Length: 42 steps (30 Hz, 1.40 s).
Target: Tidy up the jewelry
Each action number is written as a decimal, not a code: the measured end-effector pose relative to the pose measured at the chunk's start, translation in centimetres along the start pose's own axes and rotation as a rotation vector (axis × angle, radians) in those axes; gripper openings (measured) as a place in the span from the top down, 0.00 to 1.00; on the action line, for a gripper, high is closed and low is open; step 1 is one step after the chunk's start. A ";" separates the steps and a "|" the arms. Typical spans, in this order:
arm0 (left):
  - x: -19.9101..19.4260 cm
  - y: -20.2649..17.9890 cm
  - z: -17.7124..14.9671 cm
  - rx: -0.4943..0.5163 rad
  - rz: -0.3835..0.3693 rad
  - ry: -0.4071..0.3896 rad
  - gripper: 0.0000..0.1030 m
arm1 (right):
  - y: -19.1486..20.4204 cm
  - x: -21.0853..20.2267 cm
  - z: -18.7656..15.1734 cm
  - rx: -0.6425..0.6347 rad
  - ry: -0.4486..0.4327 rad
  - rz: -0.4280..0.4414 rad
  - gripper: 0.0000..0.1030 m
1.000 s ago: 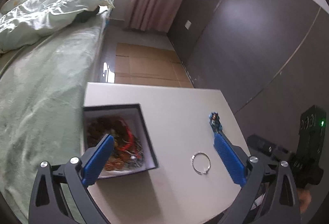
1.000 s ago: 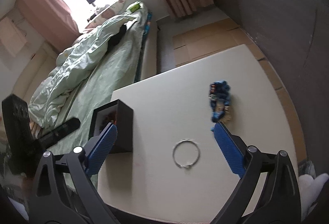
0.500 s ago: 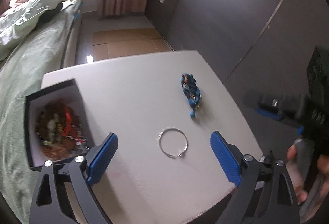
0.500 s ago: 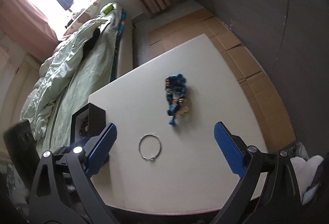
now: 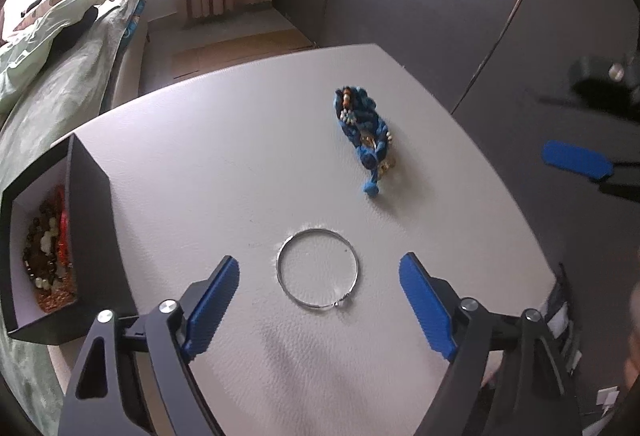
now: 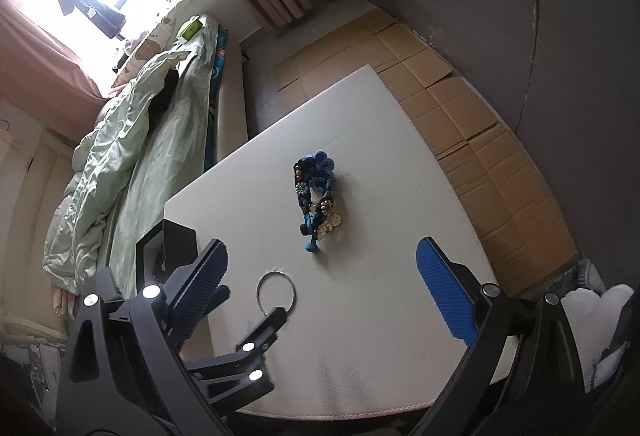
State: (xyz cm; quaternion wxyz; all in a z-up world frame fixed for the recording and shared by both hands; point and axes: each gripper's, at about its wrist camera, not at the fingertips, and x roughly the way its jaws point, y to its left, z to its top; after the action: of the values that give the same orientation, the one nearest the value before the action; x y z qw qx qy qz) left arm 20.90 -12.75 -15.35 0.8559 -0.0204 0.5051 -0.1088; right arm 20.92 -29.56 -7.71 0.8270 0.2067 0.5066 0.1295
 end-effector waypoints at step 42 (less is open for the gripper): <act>-0.6 5.5 4.0 -0.099 -0.058 -0.010 0.52 | 1.3 10.3 3.1 -0.002 0.114 -0.152 0.54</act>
State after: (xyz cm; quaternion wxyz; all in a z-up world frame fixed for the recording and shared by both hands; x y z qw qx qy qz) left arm 25.06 -7.52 -13.65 0.8528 -0.0779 0.5049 -0.1085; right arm 28.33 -24.72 -13.97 0.8044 0.1590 0.5671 0.0786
